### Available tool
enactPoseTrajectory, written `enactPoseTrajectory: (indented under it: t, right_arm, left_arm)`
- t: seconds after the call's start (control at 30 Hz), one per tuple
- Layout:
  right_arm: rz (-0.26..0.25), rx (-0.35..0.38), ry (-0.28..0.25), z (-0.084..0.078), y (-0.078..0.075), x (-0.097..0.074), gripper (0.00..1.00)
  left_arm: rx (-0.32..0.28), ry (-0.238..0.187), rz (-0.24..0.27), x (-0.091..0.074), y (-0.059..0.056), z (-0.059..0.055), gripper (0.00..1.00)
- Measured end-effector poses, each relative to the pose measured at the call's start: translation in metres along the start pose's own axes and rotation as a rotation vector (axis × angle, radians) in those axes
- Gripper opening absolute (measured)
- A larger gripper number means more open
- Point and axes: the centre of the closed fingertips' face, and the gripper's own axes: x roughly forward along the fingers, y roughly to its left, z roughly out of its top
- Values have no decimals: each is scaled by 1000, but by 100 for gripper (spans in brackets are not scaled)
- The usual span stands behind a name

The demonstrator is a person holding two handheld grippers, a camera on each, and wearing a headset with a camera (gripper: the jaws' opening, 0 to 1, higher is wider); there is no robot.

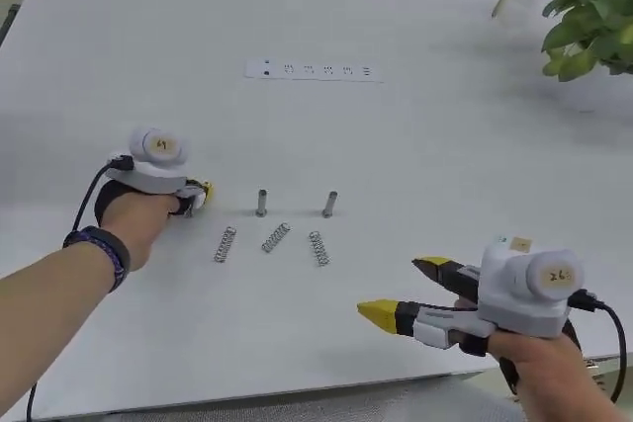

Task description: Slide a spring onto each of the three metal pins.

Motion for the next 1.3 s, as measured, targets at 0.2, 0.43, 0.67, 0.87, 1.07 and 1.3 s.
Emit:
enactPoseTrajectory:
  t: [0.2, 0.43, 0.67, 0.87, 1.07, 1.3]
  right_arm:
    - [2, 3, -6, 1, 0, 0, 72]
    - [1, 3, -9, 2, 0, -1, 72]
    - [2, 4, -15, 3, 0, -1, 72]
    - [2, 2, -18, 3, -1, -2, 72]
    - [2, -2, -22, 4, 0, -3, 72]
    - [0, -5, -25, 5, 0, -5, 72]
  left_arm:
    - [-7, -9, 4, -6, 1, 1, 0]
    - [-10, -16, 8, -11, 3, 5, 0]
    - [-13, -14, 19, -14, 7, 6, 0]
    - [-12, -20, 18, -19, 6, 7, 0]
    - [-3, -28, 24, -24, 9, 9, 0]
    - [-2, -37, 30, -31, 12, 10, 0]
